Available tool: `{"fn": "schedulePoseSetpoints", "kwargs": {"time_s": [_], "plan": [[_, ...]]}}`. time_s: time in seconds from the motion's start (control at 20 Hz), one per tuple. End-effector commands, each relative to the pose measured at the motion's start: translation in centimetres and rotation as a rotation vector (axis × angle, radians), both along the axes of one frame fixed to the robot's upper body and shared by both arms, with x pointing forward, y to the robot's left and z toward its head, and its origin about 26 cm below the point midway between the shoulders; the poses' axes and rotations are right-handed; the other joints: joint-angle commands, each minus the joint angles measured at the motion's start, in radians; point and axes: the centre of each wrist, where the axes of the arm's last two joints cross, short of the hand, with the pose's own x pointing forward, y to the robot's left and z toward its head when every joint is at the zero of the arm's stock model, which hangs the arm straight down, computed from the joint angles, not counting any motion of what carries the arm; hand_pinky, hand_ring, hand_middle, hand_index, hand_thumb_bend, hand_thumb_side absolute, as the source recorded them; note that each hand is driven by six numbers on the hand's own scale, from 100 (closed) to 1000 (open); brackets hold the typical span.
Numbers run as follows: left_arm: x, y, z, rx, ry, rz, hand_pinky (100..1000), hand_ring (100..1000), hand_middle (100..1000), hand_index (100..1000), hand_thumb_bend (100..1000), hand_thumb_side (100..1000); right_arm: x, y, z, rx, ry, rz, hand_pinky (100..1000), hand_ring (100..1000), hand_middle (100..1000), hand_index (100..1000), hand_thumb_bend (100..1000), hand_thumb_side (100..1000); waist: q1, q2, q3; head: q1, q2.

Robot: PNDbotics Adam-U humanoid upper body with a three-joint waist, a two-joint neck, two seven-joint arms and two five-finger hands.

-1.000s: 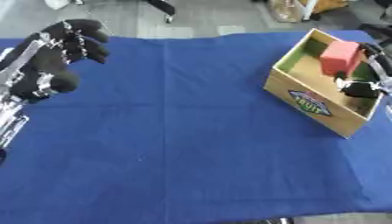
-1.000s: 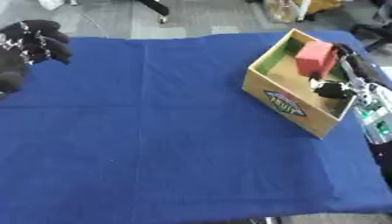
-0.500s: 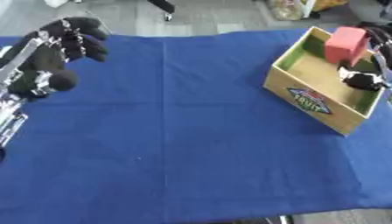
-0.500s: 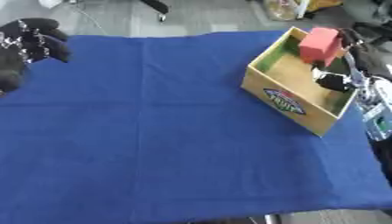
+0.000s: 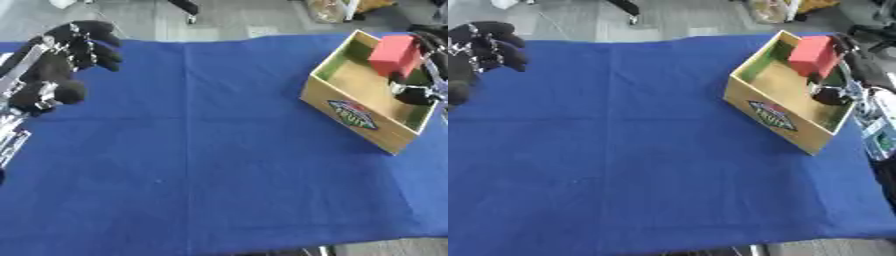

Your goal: Pick up the objects with one hand, pass them to the other hand, and then place them into the box on the other side of the table.

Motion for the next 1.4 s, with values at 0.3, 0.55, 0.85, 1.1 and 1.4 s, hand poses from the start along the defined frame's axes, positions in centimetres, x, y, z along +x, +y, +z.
{"fn": "schedulePoseSetpoints", "kwargs": {"time_s": [0.3,0.55,0.85,1.1,1.4], "plan": [[0.0,0.5,1.1,0.003,-0.031,0.007,687,669,695,844,1000,557,0.2,-0.8,2.1,-0.064,0.016,0.023,965,998,1000,1000,100,202,-0.001,-0.033,-0.001,-0.006,0.000],[0.1,0.6,1.0,0.003,-0.030,0.007,686,669,695,844,1000,557,0.2,-0.8,2.3,-0.075,0.028,0.030,965,998,1000,1000,100,203,-0.002,-0.032,0.000,-0.008,-0.001],[0.1,0.6,1.0,0.004,-0.030,0.006,686,670,695,844,1000,558,0.2,-0.8,2.3,-0.080,0.035,0.033,966,997,1000,1000,100,205,-0.002,-0.032,0.001,-0.010,-0.002],[0.1,0.6,1.0,0.005,-0.031,0.006,686,670,695,843,1000,559,0.2,-0.9,2.3,-0.084,0.041,0.038,966,997,1000,1000,100,216,-0.002,-0.033,0.001,-0.013,-0.004],[0.1,0.7,0.9,0.003,-0.029,0.008,685,670,695,843,1000,559,0.0,-0.5,3.2,-0.111,-0.064,0.070,945,921,872,840,100,529,-0.002,-0.032,-0.002,-0.020,-0.008]]}}
